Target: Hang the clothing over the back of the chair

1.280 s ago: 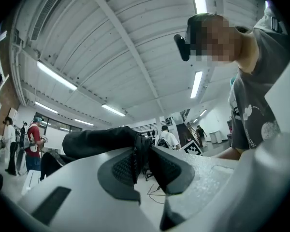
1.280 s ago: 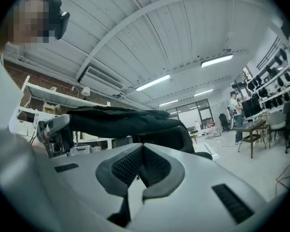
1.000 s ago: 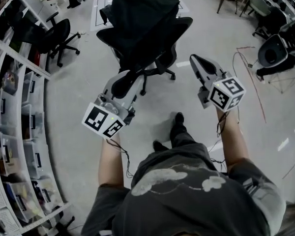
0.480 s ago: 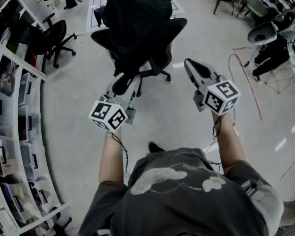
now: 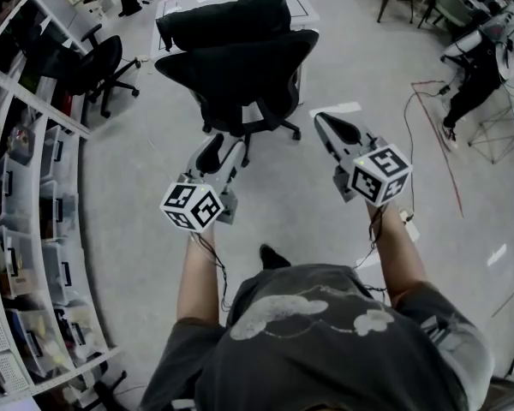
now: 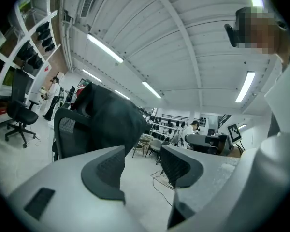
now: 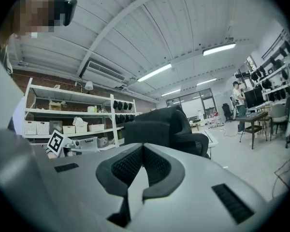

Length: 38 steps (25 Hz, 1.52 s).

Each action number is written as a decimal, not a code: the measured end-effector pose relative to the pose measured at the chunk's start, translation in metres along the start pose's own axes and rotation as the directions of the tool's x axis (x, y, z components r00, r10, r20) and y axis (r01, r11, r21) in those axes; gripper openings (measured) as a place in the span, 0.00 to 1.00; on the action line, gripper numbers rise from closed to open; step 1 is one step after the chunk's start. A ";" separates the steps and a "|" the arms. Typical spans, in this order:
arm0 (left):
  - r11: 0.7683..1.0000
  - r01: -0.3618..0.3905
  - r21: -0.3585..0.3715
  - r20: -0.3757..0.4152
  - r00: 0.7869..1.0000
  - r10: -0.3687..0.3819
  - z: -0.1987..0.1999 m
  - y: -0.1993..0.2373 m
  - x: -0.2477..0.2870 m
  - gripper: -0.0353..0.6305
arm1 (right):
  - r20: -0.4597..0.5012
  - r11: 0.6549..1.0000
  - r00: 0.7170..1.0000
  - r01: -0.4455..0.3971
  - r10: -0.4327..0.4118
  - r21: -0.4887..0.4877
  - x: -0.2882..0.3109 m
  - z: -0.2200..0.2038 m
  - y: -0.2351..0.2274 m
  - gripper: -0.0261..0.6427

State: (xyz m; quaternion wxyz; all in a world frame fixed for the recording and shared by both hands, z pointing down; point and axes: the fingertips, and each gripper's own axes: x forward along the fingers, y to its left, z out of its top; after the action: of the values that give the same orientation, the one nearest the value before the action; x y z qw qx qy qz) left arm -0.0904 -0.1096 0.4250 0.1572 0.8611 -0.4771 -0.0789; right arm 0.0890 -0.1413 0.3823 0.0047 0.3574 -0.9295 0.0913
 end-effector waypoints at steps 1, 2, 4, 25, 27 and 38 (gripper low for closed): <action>1.000 -0.008 0.001 -0.001 1.000 0.008 -0.001 -0.002 -0.001 0.38 | -0.001 1.000 1.000 0.001 -0.001 0.003 -0.004 -0.001 -0.002 0.03; 1.000 -0.016 0.003 -0.002 1.000 0.016 -0.002 -0.004 -0.003 0.38 | -0.003 1.000 1.000 0.002 -0.002 0.006 -0.008 -0.002 -0.003 0.03; 0.999 -0.036 0.003 -0.003 0.999 0.036 -0.004 -0.008 -0.007 0.38 | -0.008 1.000 1.000 0.004 -0.004 0.011 -0.017 -0.004 -0.004 0.03; 0.994 -0.109 0.031 -0.110 0.988 0.112 -0.057 -0.085 -0.065 0.06 | -0.156 0.994 0.987 -0.053 0.038 -0.094 -0.105 -0.063 0.024 0.03; 0.994 -0.107 0.032 -0.119 0.987 0.110 -0.062 -0.093 -0.069 0.05 | -0.173 0.993 0.984 -0.056 0.037 -0.108 -0.112 -0.070 0.028 0.03; 0.993 -0.118 0.022 -0.115 0.986 0.120 -0.075 -0.117 -0.098 0.06 | -0.177 0.989 0.983 -0.079 0.056 -0.125 -0.133 -0.079 0.051 0.03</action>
State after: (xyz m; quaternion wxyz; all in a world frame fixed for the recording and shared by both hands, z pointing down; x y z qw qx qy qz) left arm -0.0277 0.0464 0.4538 0.1824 0.8353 -0.5185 -0.0155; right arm 0.1502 -0.0025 0.4415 0.1055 0.3154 -0.9411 0.0609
